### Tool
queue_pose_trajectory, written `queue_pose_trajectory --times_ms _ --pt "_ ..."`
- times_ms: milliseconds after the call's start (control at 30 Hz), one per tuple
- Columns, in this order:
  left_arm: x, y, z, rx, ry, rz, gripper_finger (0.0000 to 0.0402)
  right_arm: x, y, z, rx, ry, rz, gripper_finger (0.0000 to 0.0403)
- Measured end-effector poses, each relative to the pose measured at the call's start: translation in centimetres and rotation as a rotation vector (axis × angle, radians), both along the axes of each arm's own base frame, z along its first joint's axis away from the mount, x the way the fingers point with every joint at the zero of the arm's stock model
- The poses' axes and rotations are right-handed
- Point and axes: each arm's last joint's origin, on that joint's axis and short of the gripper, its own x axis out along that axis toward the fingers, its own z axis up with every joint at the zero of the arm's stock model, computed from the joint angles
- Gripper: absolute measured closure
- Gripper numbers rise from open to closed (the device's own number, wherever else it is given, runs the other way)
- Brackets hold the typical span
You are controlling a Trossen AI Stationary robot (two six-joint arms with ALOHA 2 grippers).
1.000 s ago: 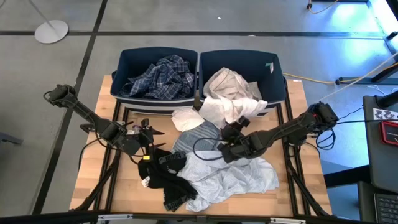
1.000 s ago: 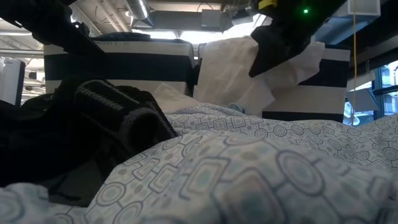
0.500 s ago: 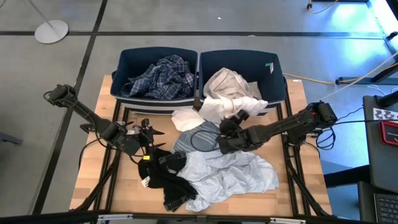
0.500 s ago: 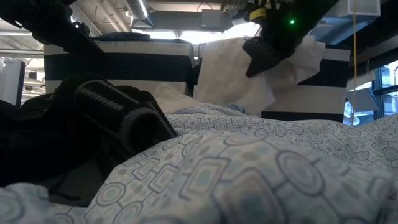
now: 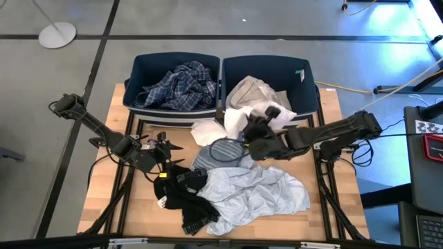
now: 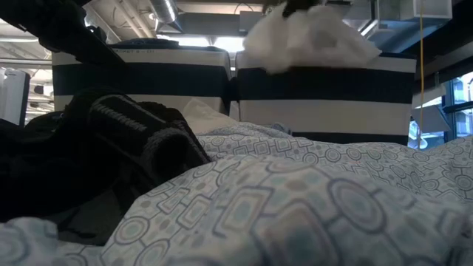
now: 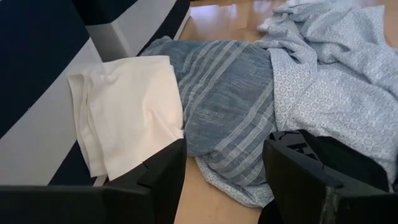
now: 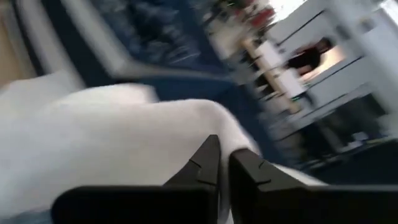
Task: Sort clothes
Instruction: Put the white polo shirt into the right blue laundry bin
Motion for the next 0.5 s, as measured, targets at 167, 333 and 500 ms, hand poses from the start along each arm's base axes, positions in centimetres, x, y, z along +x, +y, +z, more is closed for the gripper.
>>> queue_pose_trajectory --times_ms 167,333,500 --pt "0.0 0.0 0.0 -0.004 -0.001 0.002 0.0199 -1.0 -1.9 4.7 -0.108 -0.006 -0.083 0.0393" --pt "0.0 0.0 0.0 -0.004 0.000 0.002 0.0199 -2.3 -5.3 7.2 -0.082 -0.064 -0.162 0.0395" --pt "0.0 0.0 0.0 -0.003 -0.001 0.002 0.0199 -2.8 -9.4 7.0 0.014 -0.111 -0.227 0.0387"
